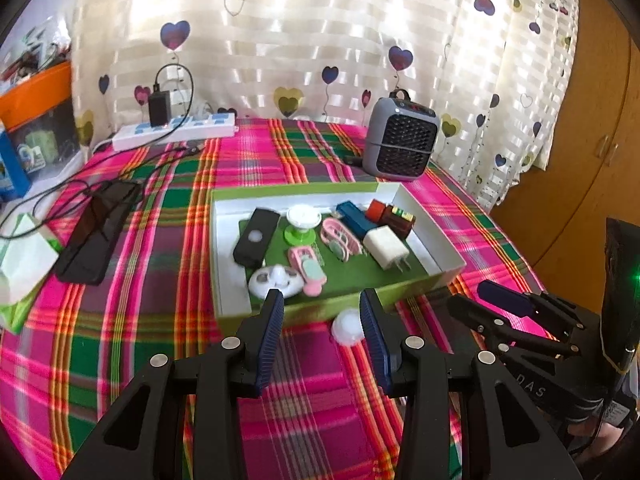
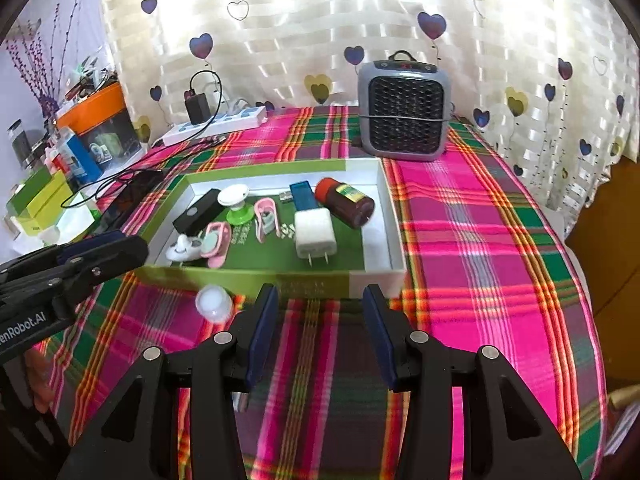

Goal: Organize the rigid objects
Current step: 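Move the left tool to the white round cap while the right tool approaches the silver bar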

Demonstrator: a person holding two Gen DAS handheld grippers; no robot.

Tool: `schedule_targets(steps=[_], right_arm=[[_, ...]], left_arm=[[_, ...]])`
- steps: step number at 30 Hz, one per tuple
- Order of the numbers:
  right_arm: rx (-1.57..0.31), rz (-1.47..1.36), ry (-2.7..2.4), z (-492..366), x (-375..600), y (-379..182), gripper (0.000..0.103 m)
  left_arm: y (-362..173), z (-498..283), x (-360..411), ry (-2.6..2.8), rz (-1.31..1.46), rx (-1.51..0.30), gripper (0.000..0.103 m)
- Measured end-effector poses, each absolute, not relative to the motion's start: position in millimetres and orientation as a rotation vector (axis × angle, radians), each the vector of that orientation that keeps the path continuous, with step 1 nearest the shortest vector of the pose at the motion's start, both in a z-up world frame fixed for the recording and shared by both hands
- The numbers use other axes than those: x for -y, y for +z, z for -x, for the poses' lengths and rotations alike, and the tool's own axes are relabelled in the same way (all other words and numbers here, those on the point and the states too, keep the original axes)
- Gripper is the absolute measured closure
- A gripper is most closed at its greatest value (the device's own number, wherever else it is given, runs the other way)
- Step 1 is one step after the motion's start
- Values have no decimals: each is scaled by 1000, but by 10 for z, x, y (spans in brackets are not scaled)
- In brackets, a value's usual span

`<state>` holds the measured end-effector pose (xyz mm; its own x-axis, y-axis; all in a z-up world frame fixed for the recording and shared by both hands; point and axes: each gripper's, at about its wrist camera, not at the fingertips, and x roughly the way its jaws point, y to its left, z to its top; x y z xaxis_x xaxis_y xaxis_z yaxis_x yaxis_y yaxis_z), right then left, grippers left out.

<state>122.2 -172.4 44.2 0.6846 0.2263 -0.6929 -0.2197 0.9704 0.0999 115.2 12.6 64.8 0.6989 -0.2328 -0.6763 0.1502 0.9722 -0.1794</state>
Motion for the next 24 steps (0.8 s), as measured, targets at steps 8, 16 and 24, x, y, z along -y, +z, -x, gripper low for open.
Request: schedule_targets(steps=[8,16,24], right_arm=[[-811,-8,241,-1047,1763,292,58],[-838,19,287,-984,1595,189,58],[-857,43,335,-993,1381,143,58]], left_arm=[[528,-991,-208,-212,150,-785,64],[433,-936,-298,-200,175,-803,64],[336,-934,-384,-193,193,-827,64]])
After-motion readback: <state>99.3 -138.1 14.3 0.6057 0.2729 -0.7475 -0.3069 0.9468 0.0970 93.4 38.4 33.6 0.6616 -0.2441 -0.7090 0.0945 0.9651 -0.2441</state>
